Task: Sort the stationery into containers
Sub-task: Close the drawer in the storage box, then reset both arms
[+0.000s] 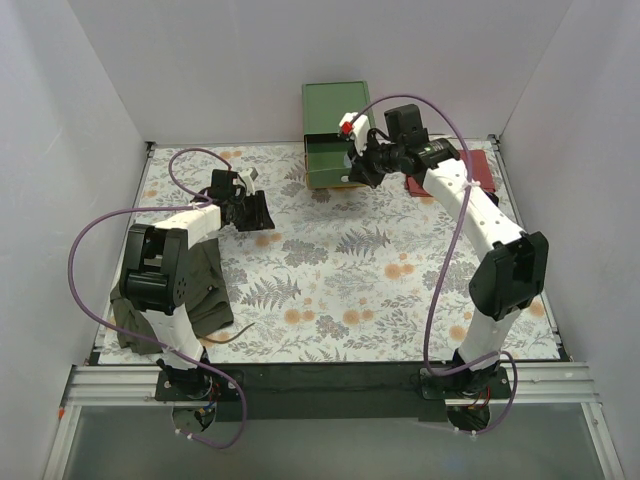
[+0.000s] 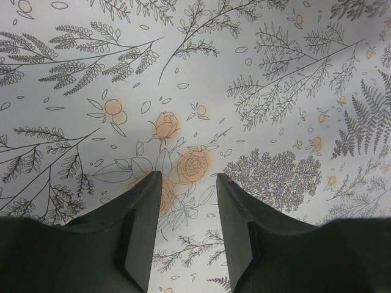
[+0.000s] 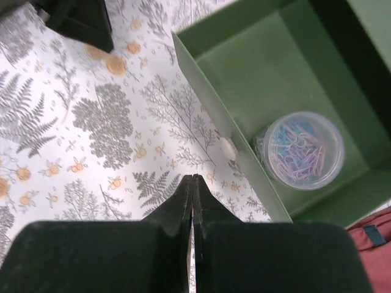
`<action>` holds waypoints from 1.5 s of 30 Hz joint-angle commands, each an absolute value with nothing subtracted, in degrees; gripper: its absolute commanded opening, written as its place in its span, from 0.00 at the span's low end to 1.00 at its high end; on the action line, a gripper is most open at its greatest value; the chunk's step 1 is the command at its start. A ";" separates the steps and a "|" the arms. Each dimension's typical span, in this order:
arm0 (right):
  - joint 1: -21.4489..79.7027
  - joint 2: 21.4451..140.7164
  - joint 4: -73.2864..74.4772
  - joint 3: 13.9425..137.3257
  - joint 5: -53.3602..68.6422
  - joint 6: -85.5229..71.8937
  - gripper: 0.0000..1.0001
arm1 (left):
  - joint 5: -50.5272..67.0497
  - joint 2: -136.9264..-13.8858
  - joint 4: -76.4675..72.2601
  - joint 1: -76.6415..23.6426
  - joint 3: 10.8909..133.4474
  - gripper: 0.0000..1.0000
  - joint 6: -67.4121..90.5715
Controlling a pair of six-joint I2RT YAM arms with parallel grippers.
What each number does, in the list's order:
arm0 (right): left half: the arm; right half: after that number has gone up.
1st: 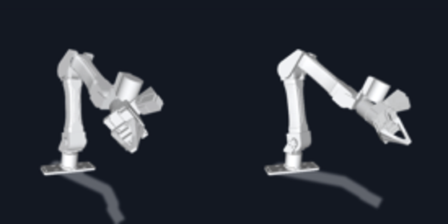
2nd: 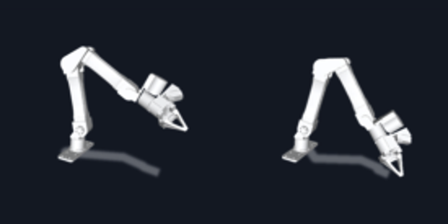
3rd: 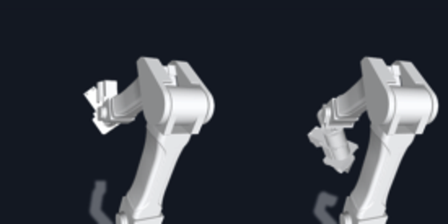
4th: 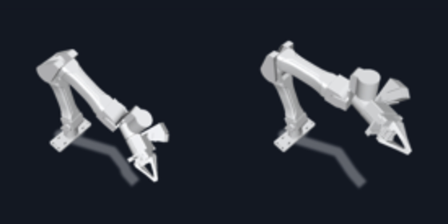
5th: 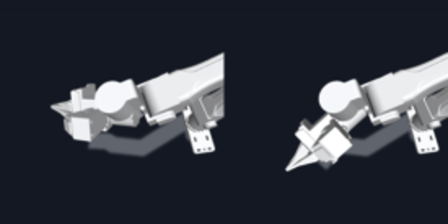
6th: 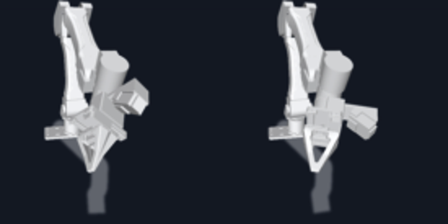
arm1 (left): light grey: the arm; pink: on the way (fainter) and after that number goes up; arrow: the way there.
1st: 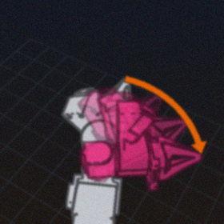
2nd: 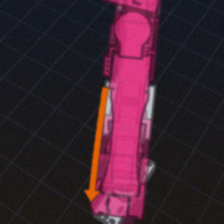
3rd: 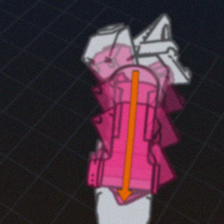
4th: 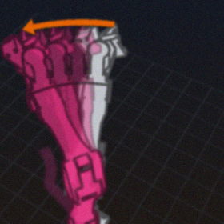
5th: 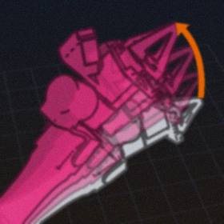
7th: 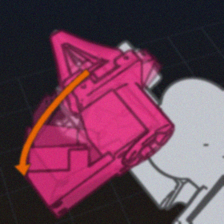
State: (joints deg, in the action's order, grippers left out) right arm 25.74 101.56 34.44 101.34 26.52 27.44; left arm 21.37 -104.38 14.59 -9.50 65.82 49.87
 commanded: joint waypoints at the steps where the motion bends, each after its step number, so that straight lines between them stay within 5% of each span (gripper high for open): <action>1: 25.93 103.88 35.68 101.78 23.74 31.02 0.01 | 20.65 -100.63 13.89 -9.93 65.13 0.40 49.48; 30: 25.58 125.95 19.95 125.50 6.15 29.62 0.01 | 19.60 -102.83 14.50 -10.02 67.06 0.40 48.69; 40: 25.14 124.63 16.26 122.79 3.00 26.46 0.01 | 19.07 -103.10 14.85 -9.93 67.59 0.40 48.34; 45: 24.79 114.98 23.19 112.70 8.42 23.39 0.01 | 20.39 -101.96 18.89 -9.32 68.55 0.40 45.54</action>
